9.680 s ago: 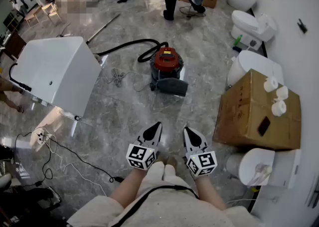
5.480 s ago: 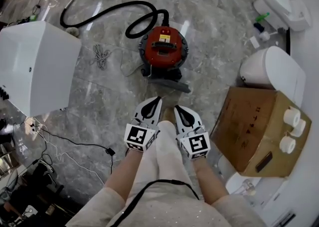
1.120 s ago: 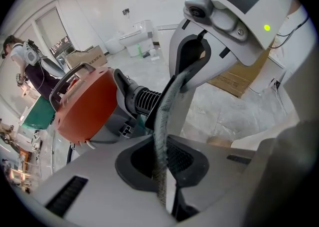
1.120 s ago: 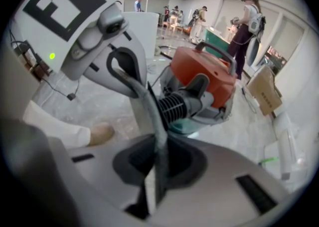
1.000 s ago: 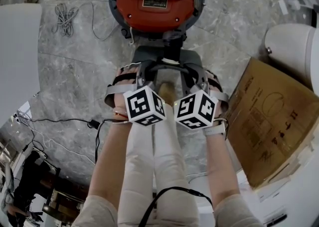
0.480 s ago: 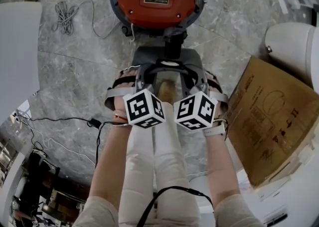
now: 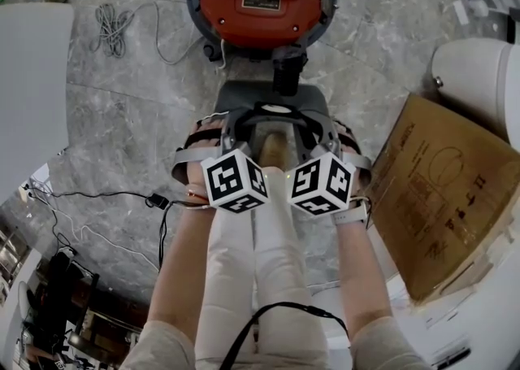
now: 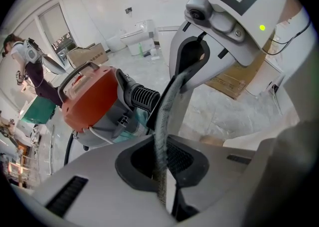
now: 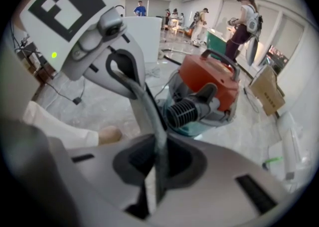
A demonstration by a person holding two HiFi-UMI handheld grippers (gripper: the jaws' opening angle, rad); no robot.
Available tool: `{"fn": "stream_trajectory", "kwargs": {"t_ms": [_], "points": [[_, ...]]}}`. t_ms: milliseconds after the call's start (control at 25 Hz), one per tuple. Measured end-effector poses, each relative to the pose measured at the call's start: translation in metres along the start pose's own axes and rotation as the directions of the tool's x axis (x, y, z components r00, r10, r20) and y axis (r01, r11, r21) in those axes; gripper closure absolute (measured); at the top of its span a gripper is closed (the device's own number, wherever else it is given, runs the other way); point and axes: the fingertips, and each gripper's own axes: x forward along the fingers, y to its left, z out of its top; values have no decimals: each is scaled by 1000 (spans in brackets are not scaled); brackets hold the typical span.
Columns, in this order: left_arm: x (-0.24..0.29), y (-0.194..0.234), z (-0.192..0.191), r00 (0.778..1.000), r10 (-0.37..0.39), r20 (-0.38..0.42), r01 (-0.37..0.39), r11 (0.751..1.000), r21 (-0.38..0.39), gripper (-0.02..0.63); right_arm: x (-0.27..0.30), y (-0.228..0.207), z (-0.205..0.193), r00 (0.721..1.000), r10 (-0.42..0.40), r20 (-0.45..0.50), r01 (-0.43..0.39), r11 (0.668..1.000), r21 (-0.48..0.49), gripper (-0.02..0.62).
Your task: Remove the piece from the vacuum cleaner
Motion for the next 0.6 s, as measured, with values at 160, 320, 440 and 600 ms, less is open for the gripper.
{"fn": "stream_trajectory", "kwargs": {"t_ms": [160, 320, 440, 600], "points": [[-11, 2, 1, 1000, 7, 3, -7, 1000, -11, 571, -9, 2, 6, 1000, 4, 10, -4, 1000, 12, 558], [-27, -1, 4, 1000, 6, 5, -6, 1000, -20, 571, -25, 7, 10, 1000, 10, 17, -10, 1000, 11, 558], [-38, -3, 8, 1000, 9, 10, -9, 1000, -24, 571, -36, 8, 12, 1000, 12, 24, -12, 1000, 17, 558], [-52, -7, 12, 1000, -2, 13, 2, 1000, -21, 572, -51, 10, 15, 999, 20, 32, -21, 999, 29, 558]]}}
